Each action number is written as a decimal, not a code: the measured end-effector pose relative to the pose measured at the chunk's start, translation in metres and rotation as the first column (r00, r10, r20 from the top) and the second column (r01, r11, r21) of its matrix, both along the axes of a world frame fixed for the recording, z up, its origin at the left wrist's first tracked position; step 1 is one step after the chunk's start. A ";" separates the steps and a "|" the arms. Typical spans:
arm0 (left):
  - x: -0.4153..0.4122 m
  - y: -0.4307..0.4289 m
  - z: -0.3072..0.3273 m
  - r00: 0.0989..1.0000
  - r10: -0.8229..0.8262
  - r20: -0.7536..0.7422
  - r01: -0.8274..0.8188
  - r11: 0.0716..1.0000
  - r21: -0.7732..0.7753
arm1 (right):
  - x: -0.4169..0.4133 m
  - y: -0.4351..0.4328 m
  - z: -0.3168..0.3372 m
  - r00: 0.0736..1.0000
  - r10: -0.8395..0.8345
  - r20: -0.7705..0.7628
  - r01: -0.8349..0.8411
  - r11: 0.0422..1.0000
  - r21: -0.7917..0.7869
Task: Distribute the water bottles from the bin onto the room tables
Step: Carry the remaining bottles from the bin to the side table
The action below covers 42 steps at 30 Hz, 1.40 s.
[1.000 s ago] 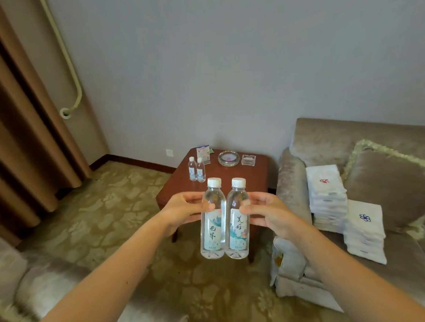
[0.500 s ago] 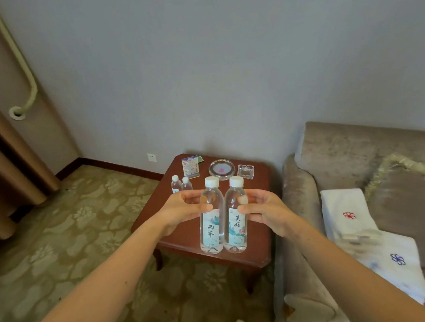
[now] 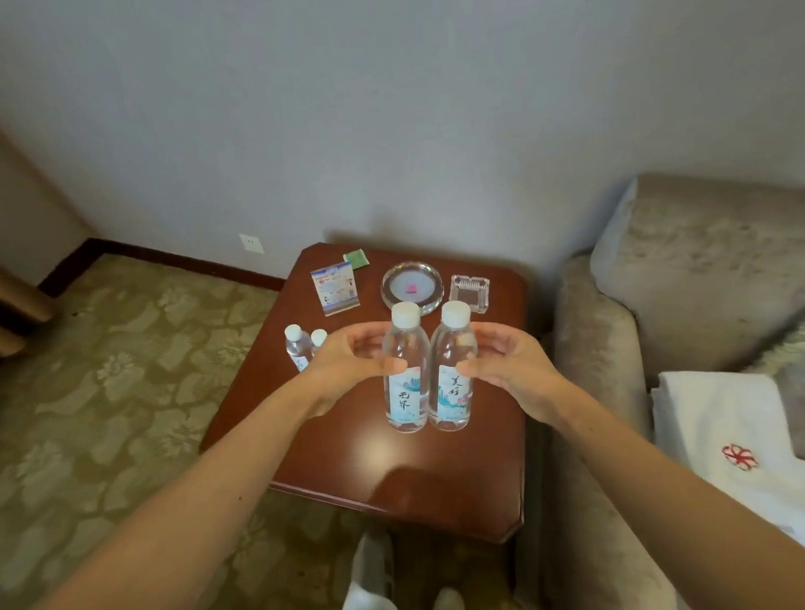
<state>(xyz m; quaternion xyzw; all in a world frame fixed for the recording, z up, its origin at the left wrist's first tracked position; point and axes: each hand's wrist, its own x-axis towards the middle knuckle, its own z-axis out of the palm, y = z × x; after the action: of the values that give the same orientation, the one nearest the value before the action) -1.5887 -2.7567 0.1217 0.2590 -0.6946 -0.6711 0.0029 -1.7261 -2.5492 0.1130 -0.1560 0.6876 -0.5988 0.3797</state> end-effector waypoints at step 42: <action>-0.098 -0.061 -0.256 0.968 -0.213 0.130 0.235 0.953 -0.191 | -0.054 -0.070 -0.243 0.954 0.035 -0.299 0.052 0.959 0.279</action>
<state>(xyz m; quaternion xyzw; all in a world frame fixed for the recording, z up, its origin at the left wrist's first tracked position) -1.6864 -2.8175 -0.1338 0.2127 -0.7839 -0.5772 -0.0842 -1.7796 -2.6191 -0.1299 -0.1862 0.8167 -0.4651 0.2864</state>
